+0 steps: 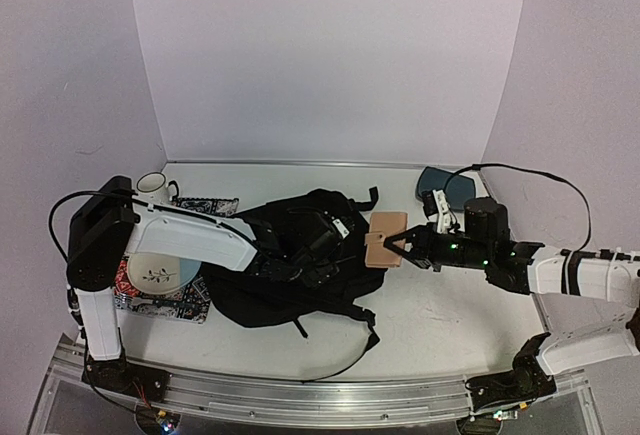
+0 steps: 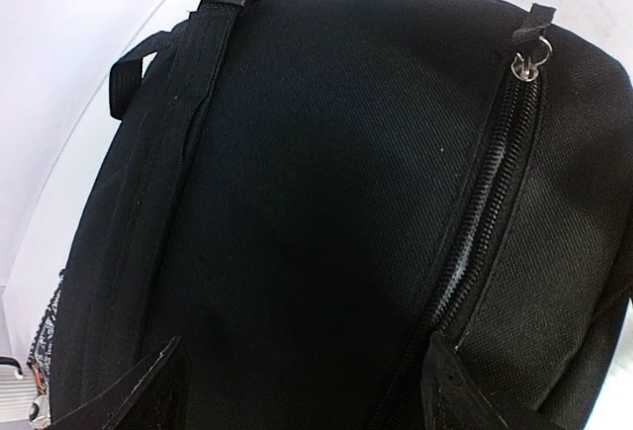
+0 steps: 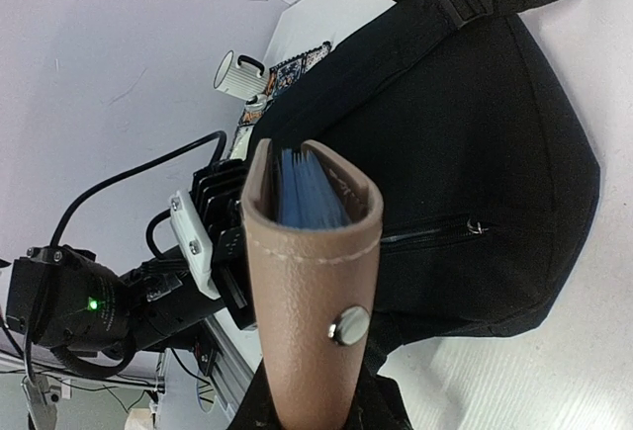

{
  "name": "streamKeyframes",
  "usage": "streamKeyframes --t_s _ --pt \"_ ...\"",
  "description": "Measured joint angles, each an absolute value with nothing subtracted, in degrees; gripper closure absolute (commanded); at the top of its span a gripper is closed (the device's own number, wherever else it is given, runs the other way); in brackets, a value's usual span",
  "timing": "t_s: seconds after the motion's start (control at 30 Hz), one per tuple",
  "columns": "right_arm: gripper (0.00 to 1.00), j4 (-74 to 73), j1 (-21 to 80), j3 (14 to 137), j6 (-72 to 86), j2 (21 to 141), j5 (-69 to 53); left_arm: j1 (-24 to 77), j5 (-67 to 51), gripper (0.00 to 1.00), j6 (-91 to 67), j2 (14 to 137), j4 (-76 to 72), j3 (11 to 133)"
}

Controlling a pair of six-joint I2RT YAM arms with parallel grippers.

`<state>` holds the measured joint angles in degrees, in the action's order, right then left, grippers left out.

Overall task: Pack the student bag
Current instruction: Adjust the student bag at the center of the board.

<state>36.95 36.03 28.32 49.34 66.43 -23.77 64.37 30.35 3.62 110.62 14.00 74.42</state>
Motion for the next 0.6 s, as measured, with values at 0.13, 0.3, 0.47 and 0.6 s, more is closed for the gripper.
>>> streamKeyframes --t_s 0.13,0.3,0.47,0.6 --pt "1.0 36.97 36.03 28.29 49.36 66.43 -23.79 64.73 32.87 0.24 4.15 111.98 13.36 75.36" --pt "1.0 37.38 36.03 28.29 49.4 66.44 -23.97 64.85 35.97 0.34 4.16 112.27 12.99 75.44" --pt "1.0 38.56 36.03 28.29 49.83 66.85 -24.4 64.63 39.37 0.46 4.14 112.36 13.0 75.72" --pt "1.0 39.29 36.03 28.17 50.56 67.47 -24.62 64.37 40.89 0.46 4.14 112.99 13.0 75.86"
